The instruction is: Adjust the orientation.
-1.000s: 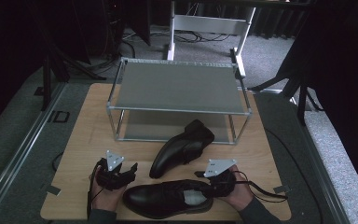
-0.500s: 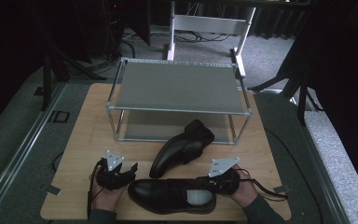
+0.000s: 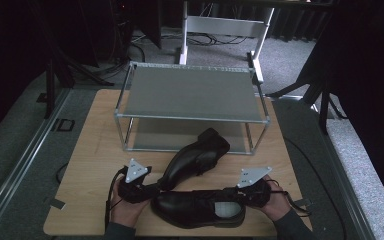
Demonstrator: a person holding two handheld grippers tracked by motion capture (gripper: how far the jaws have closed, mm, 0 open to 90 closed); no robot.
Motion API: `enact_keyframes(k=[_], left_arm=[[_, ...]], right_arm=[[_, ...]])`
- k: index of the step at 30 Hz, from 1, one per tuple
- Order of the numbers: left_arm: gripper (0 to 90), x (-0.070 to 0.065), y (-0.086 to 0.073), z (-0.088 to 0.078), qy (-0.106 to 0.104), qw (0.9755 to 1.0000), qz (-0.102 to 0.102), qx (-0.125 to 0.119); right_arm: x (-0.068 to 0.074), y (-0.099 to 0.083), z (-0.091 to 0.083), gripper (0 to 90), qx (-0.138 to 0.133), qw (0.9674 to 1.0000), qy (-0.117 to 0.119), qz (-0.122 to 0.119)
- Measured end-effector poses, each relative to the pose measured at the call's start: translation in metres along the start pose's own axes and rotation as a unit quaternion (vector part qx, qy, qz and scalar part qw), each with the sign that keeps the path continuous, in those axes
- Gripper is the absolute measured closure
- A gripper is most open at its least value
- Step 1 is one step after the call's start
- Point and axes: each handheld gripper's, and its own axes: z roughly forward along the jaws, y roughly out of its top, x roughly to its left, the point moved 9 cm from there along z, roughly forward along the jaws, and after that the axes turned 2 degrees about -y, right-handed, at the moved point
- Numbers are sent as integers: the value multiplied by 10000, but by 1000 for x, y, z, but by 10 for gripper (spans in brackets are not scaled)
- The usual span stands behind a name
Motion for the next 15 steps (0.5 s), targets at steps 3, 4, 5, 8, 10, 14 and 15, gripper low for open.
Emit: enact_keyframes(k=[3,4,5,8,10,14,15], left_arm=[[359,-10,3,6,-19,9998,193,90],[359,-12,4,12,36,9993,321,165],[358,-12,4,12,36,9993,321,165],[369,-14,3,21,104,9987,428,270],[394,-13,2,26,175,9981,464,359],[411,-12,0,29,158,9981,430,404],[414,-12,0,30,143,9982,423,405]], right_arm=[[-4,-5,-5,841,13,10000,-58,44],[-8,-9,-8,841,7,9999,-102,99],[-8,-9,-8,841,7,9999,-102,99],[-13,-14,-13,840,-16,9997,-153,188],[-12,-17,-14,829,-62,9997,-104,211],[-14,-15,-15,763,-149,9995,-142,231],[-14,-15,-17,750,-159,9995,-155,241]])
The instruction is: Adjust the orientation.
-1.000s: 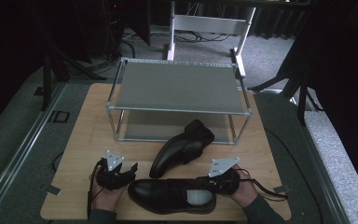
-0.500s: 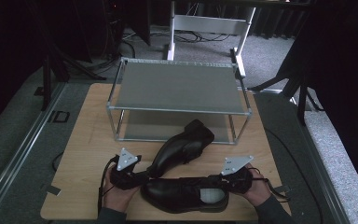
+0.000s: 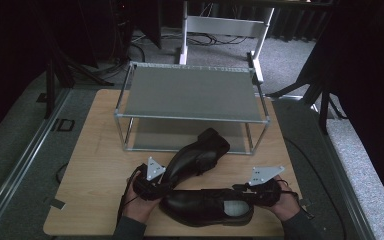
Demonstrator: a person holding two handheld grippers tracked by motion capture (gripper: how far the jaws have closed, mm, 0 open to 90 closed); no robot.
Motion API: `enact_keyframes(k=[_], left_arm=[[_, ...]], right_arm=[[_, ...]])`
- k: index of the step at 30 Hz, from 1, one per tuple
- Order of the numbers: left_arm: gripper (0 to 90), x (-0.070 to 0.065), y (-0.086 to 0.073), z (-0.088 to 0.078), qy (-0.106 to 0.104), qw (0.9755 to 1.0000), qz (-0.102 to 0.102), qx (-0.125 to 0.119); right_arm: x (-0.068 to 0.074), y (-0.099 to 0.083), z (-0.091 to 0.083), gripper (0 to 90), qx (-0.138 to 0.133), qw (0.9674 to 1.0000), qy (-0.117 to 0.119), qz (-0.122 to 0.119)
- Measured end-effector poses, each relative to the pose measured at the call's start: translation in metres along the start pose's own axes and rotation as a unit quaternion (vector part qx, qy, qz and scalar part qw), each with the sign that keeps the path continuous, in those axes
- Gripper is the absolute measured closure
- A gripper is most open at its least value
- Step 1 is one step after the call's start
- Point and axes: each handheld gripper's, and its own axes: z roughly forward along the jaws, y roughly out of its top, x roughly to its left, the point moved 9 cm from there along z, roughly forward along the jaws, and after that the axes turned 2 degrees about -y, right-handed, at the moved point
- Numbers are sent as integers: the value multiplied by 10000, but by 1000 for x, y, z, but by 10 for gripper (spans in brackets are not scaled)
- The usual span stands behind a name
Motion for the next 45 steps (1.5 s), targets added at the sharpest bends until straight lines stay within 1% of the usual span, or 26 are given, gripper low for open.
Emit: enact_keyframes(k=[1,2,3,5,6,7,9,10,11,12,13,14,15,16,17,18,19,20,22,24,28,33,38,41,44,45], left_arm=[[414,0,0,0,-2,10000,0,-1],[420,0,1,0,-4,10000,15,-5],[422,0,1,0,-4,10000,15,-5],[433,1,2,0,8,10000,-5,-21],[433,2,3,0,29,10000,-14,-37],[439,3,3,0,27,10000,-26,-40],[440,5,4,0,19,10000,-27,-42],[440,5,5,1,-5,10000,-48,-39],[442,5,5,2,-25,10000,-54,-38],[442,5,6,2,-23,10000,-59,-49],[451,5,7,4,-13,10000,-62,-46],[452,5,7,4,-13,10000,-62,-46],[455,4,7,5,-9,10000,-70,-49],[455,4,7,5,-2,10000,-57,-39],[463,3,8,7,-8,10000,-45,-41],[463,2,8,8,-4,10000,-38,-29],[459,1,8,10,0,10000,-37,-23],[458,1,8,10,0,10000,-37,-23],[459,2,9,10,-3,10000,-71,-28],[461,3,9,10,-15,9999,-124,-54],[462,5,10,11,-5,9997,-213,-86],[459,7,11,10,49,9998,-173,-87],[454,11,12,10,117,9995,-250,-124],[446,14,12,9,180,9993,-308,-149],[442,16,12,9,195,9991,-337,-169],[440,17,12,8,228,9990,-346,-173]], right_arm=[[0,0,0,750,0,10000,0,0],[-1,1,-4,684,-66,10000,-57,-17],[-1,1,-4,684,-66,10000,-57,-17],[-1,4,-9,619,-164,9998,-63,-43],[-2,5,-13,611,-242,9997,-66,-45],[-4,10,-22,587,-465,9989,-58,-58],[-11,16,-30,575,-739,9972,-69,59],[-11,16,-30,575,-739,9972,-69,59],[-23,22,-32,562,-921,9954,-207,177],[-23,22,-32,562,-921,9954,-207,177],[-36,25,-28,557,-932,9945,-398,262],[-36,25,-28,557,-932,9945,-398,262],[-46,32,-19,554,-986,9934,-529,259],[-46,32,-19,554,-986,9934,-529,259],[-53,37,-7,530,-995,9931,-570,263],[-53,37,-7,530,-995,9931,-570,263],[-60,41,7,521,-955,9933,-596,260],[-60,41,7,521,-955,9933,-596,260],[-67,45,21,516,-915,9933,-678,218],[-71,48,29,513,-924,9931,-688,216],[-74,50,43,500,-858,9941,-651,115],[-74,51,56,471,-761,9956,-547,22],[-73,49,67,448,-650,9971,-384,-38],[-74,46,79,432,-494,9983,-254,-182],[-77,45,88,423,-442,9987,-206,-154],[-77,46,90,423,-487,9986,-154,-140]])
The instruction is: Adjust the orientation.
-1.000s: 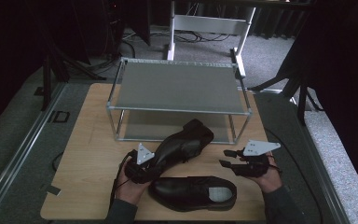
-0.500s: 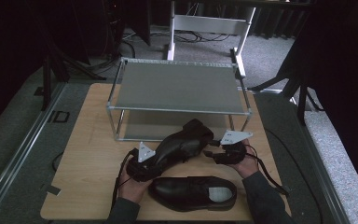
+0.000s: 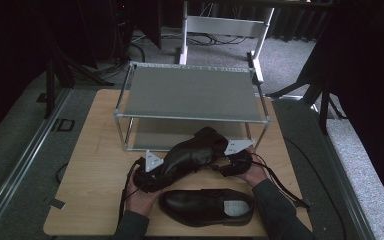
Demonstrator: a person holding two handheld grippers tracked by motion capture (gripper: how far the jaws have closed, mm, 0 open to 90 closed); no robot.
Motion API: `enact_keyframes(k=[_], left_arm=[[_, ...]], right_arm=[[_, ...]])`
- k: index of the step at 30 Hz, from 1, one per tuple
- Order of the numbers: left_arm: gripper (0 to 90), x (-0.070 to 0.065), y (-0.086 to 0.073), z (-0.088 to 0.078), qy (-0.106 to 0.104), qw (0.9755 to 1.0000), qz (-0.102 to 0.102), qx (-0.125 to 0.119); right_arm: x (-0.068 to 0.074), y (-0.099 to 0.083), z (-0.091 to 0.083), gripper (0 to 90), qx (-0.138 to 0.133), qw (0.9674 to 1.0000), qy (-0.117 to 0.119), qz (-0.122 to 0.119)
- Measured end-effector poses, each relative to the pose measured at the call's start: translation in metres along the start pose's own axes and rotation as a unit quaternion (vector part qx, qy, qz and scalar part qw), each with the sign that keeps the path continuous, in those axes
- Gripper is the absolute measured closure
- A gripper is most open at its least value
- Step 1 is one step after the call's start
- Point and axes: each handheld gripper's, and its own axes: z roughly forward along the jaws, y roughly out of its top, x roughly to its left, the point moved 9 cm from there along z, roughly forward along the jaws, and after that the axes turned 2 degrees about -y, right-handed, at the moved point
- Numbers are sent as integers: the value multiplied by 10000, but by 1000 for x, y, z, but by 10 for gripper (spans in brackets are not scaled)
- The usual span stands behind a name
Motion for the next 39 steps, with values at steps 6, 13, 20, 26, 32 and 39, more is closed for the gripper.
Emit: enact_keyframes(k=[6,13,20,26,32,39], left_arm=[[431,11,1,-2,209,9995,-199,-83],[412,18,-2,-5,430,9989,-209,-24],[409,28,-9,-7,500,9982,-327,37],[423,27,-16,-5,385,9987,-309,137],[416,22,-17,-3,264,9991,-256,203],[411,12,-19,2,87,9994,-90,311]], right_arm=[[4,8,6,457,-199,9996,182,-62],[12,20,4,644,-285,9981,-48,-550],[27,27,-10,789,-404,9963,118,-749],[35,22,-17,835,-313,9965,252,-738],[41,19,-28,841,-237,9971,349,-631],[48,16,-45,845,-202,9970,422,-611]])
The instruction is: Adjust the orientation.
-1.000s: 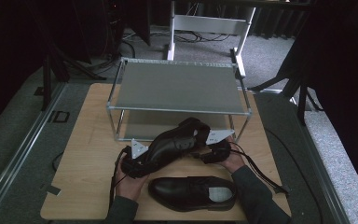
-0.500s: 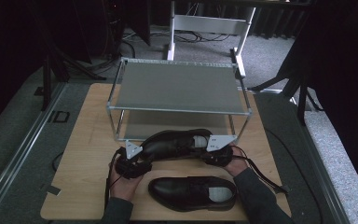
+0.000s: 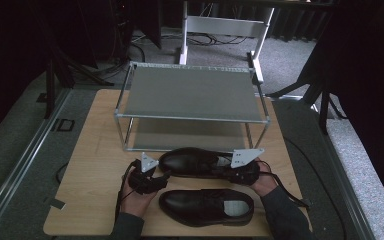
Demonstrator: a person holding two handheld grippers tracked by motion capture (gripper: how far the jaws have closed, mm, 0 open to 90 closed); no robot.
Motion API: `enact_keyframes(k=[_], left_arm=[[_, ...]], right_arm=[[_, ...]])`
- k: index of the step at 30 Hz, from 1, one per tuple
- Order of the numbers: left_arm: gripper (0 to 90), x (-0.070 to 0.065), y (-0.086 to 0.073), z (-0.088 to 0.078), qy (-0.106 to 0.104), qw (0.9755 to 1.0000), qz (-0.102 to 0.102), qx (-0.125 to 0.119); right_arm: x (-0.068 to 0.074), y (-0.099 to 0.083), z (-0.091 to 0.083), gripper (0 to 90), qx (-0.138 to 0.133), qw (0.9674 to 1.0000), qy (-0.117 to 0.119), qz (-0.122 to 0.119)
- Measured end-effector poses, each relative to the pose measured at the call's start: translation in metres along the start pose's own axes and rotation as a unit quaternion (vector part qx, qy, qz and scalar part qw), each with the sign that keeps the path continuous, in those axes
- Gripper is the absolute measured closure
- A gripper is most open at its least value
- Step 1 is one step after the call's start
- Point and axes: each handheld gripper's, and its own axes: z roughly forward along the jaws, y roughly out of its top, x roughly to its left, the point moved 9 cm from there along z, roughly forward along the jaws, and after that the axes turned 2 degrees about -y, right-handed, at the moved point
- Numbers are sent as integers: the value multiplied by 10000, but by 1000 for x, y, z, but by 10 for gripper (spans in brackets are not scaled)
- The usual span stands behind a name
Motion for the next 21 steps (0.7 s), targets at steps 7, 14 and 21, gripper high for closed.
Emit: enact_keyframes(k=[7,14,21], left_arm=[[411,-4,0,2,-69,10000,27,31],[406,-6,1,1,-87,10000,43,17],[407,-8,-3,3,-133,9999,22,99]], right_arm=[[7,-5,-11,850,-133,9985,425,317],[18,-7,-15,843,-364,9924,959,686],[10,-11,-19,607,-21,9971,463,604]])
